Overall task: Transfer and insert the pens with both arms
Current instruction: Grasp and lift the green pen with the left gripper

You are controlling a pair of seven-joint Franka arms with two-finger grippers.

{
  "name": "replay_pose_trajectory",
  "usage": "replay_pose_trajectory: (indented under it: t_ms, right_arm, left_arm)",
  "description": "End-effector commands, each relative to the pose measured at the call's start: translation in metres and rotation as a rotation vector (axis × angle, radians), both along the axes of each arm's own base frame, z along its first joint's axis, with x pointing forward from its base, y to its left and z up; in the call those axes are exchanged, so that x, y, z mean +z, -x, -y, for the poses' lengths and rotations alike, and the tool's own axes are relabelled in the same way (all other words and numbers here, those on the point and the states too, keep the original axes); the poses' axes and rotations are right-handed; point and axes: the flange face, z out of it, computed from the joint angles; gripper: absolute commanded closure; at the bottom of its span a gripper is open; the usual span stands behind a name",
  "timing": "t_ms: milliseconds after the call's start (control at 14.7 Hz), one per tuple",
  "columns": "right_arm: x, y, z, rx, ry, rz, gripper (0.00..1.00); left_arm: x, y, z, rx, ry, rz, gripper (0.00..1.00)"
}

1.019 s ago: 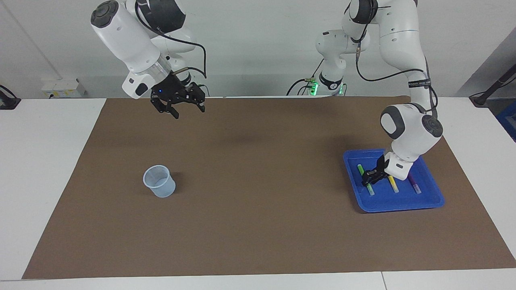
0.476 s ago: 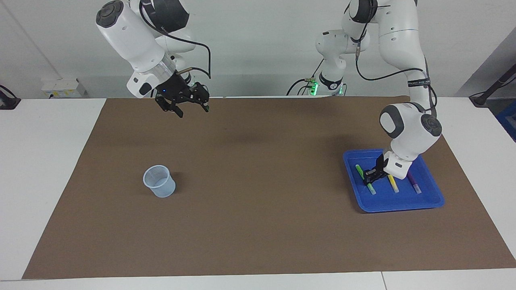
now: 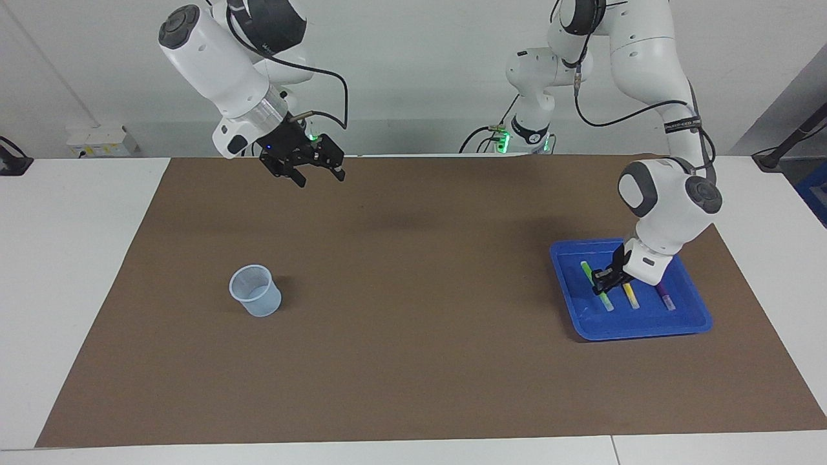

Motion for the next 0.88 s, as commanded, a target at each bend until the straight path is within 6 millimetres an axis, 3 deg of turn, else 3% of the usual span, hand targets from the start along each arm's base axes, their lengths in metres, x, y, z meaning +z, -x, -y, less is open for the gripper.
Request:
replay_pose_trajectory:
  t_ms: [0, 204, 272, 476, 680, 816]
  right_arm:
    - [-0.007, 0.001, -0.004, -0.072, -0.055, -0.018, 0.00]
    - [-0.008, 0.001, -0.013, -0.138, -0.095, -0.043, 0.00]
    - [-0.008, 0.001, -0.014, -0.167, -0.102, -0.056, 0.00]
    - [-0.012, 0.002, -0.024, -0.238, -0.136, -0.081, 0.00]
    - [-0.015, 0.002, -0.036, -0.282, -0.146, -0.098, 0.00]
    - [-0.016, 0.002, -0.040, -0.316, -0.176, -0.122, 0.00]
  left_arm:
    - [0.036, -0.001, -0.005, -0.010, -0.004, 0.000, 1.00]
    - [0.082, -0.006, 0.015, 0.025, 0.090, -0.064, 1.00]
    - [0.088, -0.005, 0.016, 0.075, 0.124, -0.088, 1.00]
    - [0.093, 0.002, 0.034, 0.244, 0.155, -0.161, 1.00]
    - [0.096, 0.012, 0.064, 0.606, 0.322, -0.318, 1.00]
    - [0.097, 0.016, 0.102, 0.688, 0.317, -0.365, 1.00]
